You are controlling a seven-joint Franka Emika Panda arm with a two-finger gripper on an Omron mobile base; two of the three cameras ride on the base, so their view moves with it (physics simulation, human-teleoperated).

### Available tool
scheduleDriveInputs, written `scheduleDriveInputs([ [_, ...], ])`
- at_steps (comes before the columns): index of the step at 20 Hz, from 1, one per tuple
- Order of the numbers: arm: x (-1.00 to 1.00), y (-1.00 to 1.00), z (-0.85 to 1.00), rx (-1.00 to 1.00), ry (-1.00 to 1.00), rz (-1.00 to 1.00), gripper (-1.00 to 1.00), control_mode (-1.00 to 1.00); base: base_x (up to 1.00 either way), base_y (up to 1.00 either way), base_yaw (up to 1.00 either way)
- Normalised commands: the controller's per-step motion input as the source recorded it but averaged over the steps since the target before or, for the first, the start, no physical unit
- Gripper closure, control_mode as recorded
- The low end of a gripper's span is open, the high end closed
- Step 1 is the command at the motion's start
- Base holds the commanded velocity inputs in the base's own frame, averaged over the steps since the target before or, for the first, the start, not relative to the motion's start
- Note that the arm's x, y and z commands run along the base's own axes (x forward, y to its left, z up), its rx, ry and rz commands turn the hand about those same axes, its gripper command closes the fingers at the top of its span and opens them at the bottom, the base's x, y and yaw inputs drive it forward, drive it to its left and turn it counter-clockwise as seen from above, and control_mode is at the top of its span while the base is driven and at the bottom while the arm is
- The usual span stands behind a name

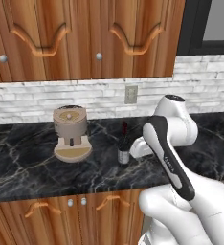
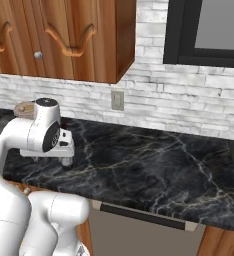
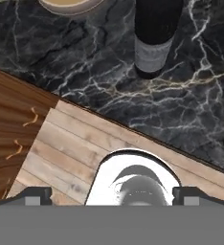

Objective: There is a wine glass and glass cup on the dining counter. Place the wine bottle next to the wine glass and the juice bottle next to the glass cup.

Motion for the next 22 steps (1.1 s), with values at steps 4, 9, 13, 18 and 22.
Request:
scheduleDriveInputs([
  [4, 0.07, -0.14, 0.0, 0.0, 0.0, 0.53, -1.0, -1.0, 0.0, 0.0, 0.0],
  [9, 0.18, -0.18, 0.0, 0.04, -0.01, 0.4, -1.0, -1.0, 0.0, 0.0, 0.0],
  [13, 0.12, -0.17, 0.0, 0.09, -0.25, 0.27, -1.0, -1.0, 0.0, 0.0, 0.0],
  [18, 0.22, -0.12, -0.04, 0.21, -0.23, 0.2, -1.0, -1.0, 0.0, 0.0, 0.0],
  [22, 0.26, -0.03, -0.11, 0.24, -0.22, 0.14, -1.0, -1.0, 0.0, 0.0, 0.0],
])
